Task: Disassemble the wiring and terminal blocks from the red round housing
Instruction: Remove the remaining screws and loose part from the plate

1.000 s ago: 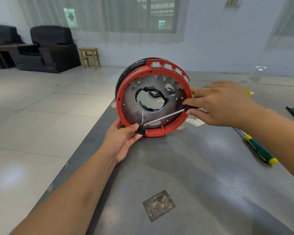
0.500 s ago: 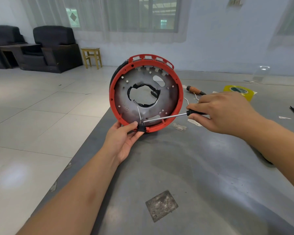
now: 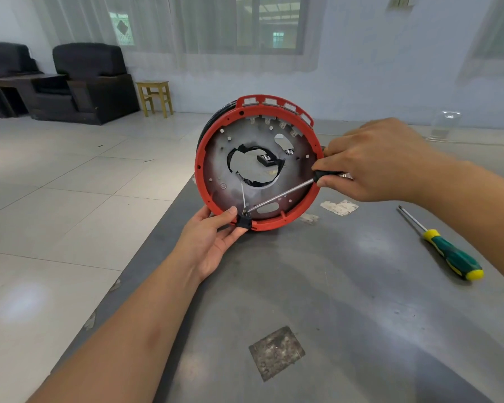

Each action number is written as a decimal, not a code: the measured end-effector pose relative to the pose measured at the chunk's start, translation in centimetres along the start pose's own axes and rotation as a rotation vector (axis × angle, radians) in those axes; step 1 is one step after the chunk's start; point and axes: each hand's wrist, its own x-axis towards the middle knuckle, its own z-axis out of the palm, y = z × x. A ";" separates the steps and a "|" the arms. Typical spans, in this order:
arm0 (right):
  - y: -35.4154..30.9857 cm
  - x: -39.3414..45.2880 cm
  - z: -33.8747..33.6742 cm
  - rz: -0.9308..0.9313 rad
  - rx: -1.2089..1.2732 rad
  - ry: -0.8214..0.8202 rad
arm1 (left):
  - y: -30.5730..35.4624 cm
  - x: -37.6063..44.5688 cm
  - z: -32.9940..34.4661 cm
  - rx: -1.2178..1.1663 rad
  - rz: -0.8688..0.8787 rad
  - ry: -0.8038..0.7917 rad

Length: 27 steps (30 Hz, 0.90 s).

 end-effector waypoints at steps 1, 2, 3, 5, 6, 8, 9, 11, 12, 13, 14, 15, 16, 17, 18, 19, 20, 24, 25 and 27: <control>0.0 -0.1 0.0 0.006 0.025 0.003 | 0.0 0.0 0.0 -0.006 -0.004 -0.002; 0.0 -0.2 0.1 0.013 0.047 0.011 | 0.1 0.0 0.0 -0.008 -0.007 -0.004; 0.0 -0.3 0.1 0.020 0.062 0.019 | 0.1 0.0 0.0 -0.007 -0.007 -0.006; 0.0 -0.3 0.2 0.026 0.067 0.023 | 0.1 0.0 0.0 0.000 -0.003 -0.011; 0.0 -0.3 0.2 0.023 0.064 0.022 | 0.0 0.0 0.0 0.004 -0.003 -0.014; 0.0 -0.3 0.2 0.017 0.064 0.023 | 0.0 0.0 0.0 0.010 -0.004 -0.016; 0.0 -0.3 0.2 0.019 0.066 0.025 | 0.0 0.0 0.0 0.011 -0.005 -0.016; 0.1 -0.3 0.2 0.028 0.071 0.019 | 0.0 0.1 0.0 0.007 -0.007 -0.014; 0.0 -0.3 0.2 0.030 0.074 0.015 | 0.0 0.1 0.0 0.005 -0.007 -0.012; 0.0 -0.3 0.2 0.030 0.077 0.014 | 0.0 0.1 -0.1 0.003 -0.009 -0.011; 0.0 -0.3 0.2 0.029 0.081 0.014 | 0.0 0.1 -0.1 0.002 -0.010 -0.011; 0.0 -0.3 0.3 0.029 0.084 0.010 | 0.0 0.2 -0.1 0.001 -0.012 -0.011; 0.0 -0.3 0.3 0.032 0.087 0.003 | 0.0 0.2 -0.1 0.001 -0.014 -0.011; 0.0 -0.3 0.3 0.034 0.090 -0.004 | 0.0 0.2 -0.1 0.001 -0.016 -0.011; 0.0 -0.3 0.3 0.034 0.095 -0.007 | 0.0 0.2 -0.2 0.002 -0.018 -0.009; 0.0 -0.4 0.3 0.032 0.100 -0.009 | 0.0 0.2 -0.1 0.003 -0.019 -0.007; 0.1 -0.4 0.4 0.028 0.105 -0.012 | 0.0 0.2 -0.1 0.008 -0.018 -0.003; 0.0 -0.7 1.0 0.043 0.113 -0.002 | 0.0 0.2 -0.1 0.049 -0.016 0.006; -0.1 -0.9 1.2 0.050 0.112 0.006 | 0.0 0.2 0.0 0.049 -0.016 0.008; -0.5 -1.3 1.5 0.063 0.128 0.016 | 0.0 0.2 -0.1 0.037 -0.015 0.017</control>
